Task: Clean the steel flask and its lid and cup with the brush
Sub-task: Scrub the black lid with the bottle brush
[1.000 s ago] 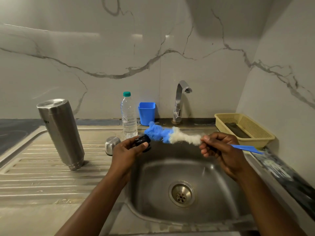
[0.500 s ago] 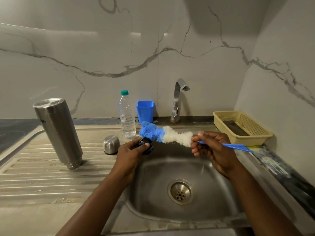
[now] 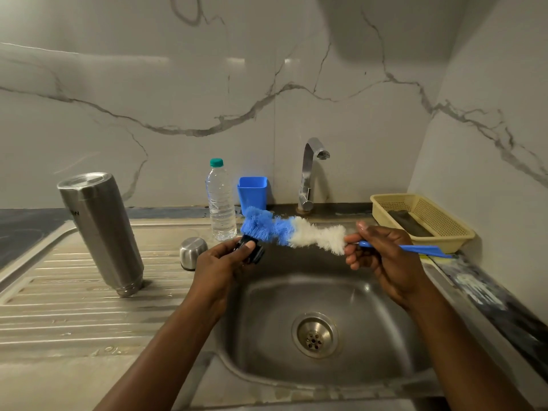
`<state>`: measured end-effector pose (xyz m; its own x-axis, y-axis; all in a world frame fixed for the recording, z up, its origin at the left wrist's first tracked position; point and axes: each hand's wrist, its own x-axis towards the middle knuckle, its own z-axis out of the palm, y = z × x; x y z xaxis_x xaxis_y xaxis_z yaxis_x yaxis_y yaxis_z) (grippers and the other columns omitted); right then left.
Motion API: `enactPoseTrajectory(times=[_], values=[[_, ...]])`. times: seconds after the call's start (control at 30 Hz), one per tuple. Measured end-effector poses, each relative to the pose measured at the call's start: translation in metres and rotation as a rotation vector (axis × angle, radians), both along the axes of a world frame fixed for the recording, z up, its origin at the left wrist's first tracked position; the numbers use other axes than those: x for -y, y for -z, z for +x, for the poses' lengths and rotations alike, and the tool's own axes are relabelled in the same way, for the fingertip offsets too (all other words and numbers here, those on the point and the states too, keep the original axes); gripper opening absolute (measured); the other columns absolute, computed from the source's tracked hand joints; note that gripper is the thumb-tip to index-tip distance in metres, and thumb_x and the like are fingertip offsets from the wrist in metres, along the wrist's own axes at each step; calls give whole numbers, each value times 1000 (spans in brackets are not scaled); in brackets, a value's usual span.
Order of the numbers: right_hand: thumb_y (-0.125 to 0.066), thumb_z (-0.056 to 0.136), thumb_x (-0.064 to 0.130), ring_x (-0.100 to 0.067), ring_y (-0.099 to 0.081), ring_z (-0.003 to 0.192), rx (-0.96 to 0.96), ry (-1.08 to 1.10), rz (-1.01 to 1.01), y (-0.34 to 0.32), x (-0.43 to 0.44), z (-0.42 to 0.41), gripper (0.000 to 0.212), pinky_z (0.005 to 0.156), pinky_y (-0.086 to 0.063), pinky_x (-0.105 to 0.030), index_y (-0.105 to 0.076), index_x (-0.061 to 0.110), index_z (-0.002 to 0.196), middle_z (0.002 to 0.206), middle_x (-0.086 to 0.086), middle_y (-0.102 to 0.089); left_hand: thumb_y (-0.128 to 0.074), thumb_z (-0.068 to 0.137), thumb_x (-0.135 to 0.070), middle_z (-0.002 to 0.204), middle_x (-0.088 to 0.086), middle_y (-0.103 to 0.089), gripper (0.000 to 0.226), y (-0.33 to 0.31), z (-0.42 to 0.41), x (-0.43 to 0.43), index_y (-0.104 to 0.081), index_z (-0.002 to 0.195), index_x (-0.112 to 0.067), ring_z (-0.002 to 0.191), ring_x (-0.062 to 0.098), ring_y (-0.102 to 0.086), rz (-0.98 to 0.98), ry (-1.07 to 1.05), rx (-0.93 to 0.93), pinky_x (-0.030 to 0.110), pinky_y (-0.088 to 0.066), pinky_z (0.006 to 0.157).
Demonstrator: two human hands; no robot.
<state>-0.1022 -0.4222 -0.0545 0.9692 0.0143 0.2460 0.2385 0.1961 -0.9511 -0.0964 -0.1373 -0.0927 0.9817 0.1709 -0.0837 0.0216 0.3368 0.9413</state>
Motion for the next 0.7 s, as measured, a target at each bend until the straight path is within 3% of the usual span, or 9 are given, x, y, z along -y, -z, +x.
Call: enactPoseTrajectory(times=[0.17,0.3,0.57,0.7], values=[[-61,96,29,-24,-70,59,-33,-47,-20,6,-8,2,35,54,-60,-28,-77,-2,89,78,-24,-72,-75,89,2,104,14,-81,26,-1,-7,15,-73,115,-3,95,24,-80,-29,75,2,28,-65,75],[-68,85,37,-24,-68,55,-25,-5,36,-2,7,1,38,51,-58,-26,-79,1,83,73,-22,-71,-73,89,7,104,14,-81,24,-5,-3,8,-73,110,-5,96,25,-80,-69,28,22,31,-66,81],[-63,93,29,-25,-70,57,-9,-9,-28,1,2,2,34,53,-60,-28,-78,0,87,76,-24,-72,-72,88,11,106,12,-81,31,-1,-3,8,-71,114,-5,95,22,-80,-75,23,28,30,-66,80],[-63,94,30,-25,-70,59,-6,-6,-27,6,4,2,35,54,-60,-28,-78,0,88,78,-24,-72,-71,90,6,108,15,-80,27,0,-1,8,-70,116,-4,100,27,-79,-120,36,13,38,-64,88]])
